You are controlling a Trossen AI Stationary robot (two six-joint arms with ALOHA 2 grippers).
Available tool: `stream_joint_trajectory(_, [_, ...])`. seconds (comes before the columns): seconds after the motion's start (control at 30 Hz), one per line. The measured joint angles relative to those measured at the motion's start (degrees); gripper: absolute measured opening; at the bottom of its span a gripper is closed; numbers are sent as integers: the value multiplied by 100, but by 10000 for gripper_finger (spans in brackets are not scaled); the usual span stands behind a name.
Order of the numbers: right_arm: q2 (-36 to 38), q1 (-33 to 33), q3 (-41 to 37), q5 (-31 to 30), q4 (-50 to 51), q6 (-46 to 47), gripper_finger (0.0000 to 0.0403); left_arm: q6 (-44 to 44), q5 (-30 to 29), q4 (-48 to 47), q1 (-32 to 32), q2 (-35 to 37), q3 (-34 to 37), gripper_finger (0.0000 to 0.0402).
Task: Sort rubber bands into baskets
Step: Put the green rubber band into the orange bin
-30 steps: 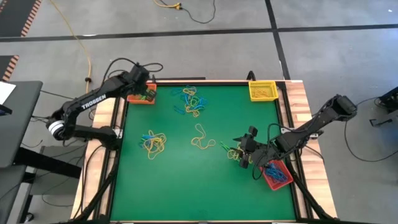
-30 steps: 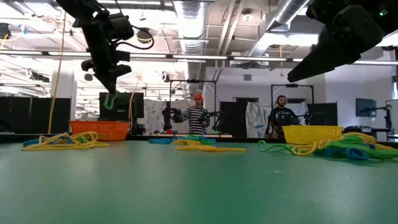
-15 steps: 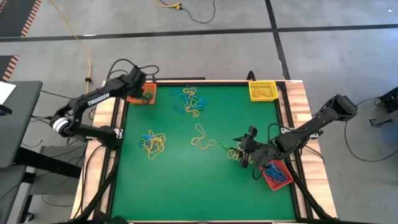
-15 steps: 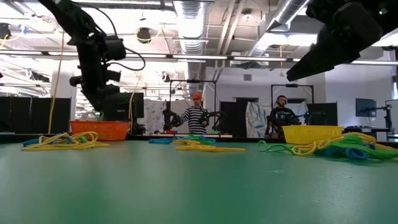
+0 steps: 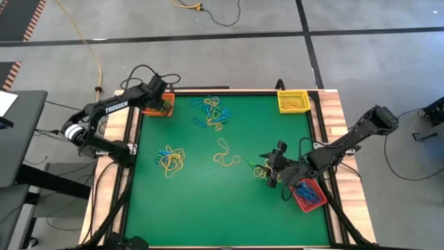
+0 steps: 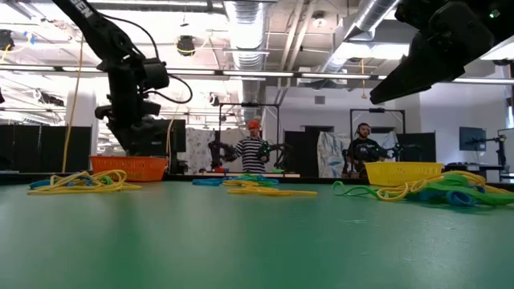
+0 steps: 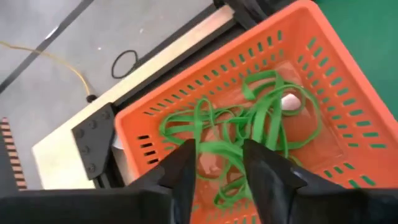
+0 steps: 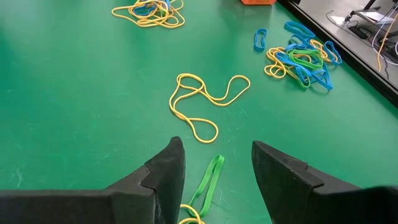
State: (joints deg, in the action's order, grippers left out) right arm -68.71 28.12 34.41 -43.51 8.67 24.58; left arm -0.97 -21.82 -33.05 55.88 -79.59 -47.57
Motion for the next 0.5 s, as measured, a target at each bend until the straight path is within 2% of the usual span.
stream_joint_trajectory(0.2, [0, 0, 0, 1, 2, -2, 215, -7, 120, 10, -38, 153, 0, 151])
stream_joint_trajectory(0.33, [0, 0, 0, 2, 3, -2, 215, -175, 924, -446, -205, 298, 0, 151])
stream_joint_trajectory(0.43, [-2, 0, 0, 2, 4, -2, 215, -258, 1653, -1177, -436, 399, -2, 151])
stream_joint_trajectory(0.5, [-1, 0, 0, 2, 5, -4, 215, -217, 1881, -1780, -652, 433, -2, 151])
